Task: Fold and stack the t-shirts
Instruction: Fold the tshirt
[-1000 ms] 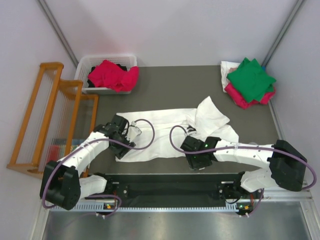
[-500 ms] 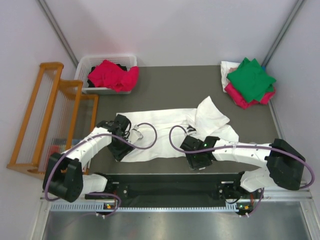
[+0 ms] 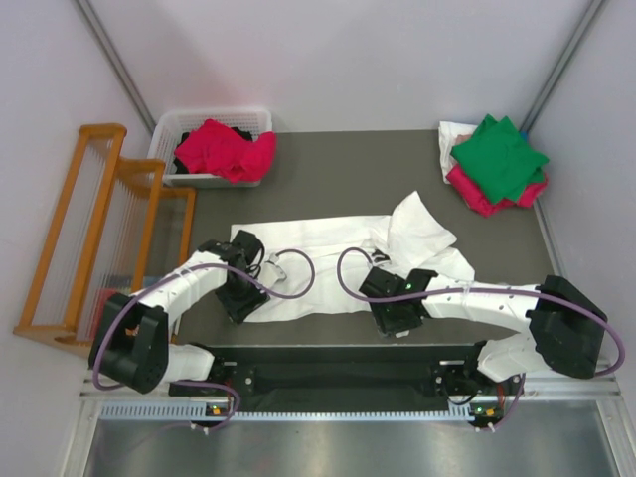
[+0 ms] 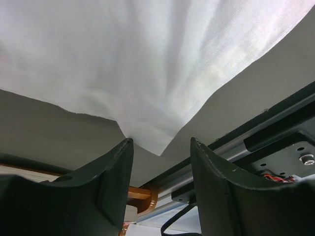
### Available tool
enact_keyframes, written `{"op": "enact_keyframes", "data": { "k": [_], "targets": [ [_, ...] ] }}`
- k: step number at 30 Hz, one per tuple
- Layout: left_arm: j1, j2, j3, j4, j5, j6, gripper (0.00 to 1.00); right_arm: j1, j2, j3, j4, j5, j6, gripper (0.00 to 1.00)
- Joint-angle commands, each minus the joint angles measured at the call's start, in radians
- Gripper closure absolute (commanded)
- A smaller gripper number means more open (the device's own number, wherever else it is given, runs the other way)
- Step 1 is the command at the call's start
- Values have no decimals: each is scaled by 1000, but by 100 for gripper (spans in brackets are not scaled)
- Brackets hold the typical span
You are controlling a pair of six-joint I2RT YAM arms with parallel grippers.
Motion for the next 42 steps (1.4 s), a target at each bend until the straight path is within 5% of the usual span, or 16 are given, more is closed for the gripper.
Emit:
{"op": "enact_keyframes", "data": {
  "k": [1, 28, 34, 39, 42],
  "targets": [
    [-5, 23, -20, 36, 13, 12, 45, -17, -4, 46, 19, 13, -16, 46],
    [-5, 64, -32, 111, 25, -5, 52, -46, 66, -97, 134, 6, -2, 54],
    [-5, 61, -34, 114, 25, -3, 52, -51, 77, -101, 146, 3, 3, 66],
    [-3, 55, -40, 133, 16, -10, 53, -55, 83, -97, 140, 3, 4, 89],
    [-5, 47, -43, 147, 13, -17, 89, -58, 74, -94, 134, 4, 3, 95]
  ]
}}
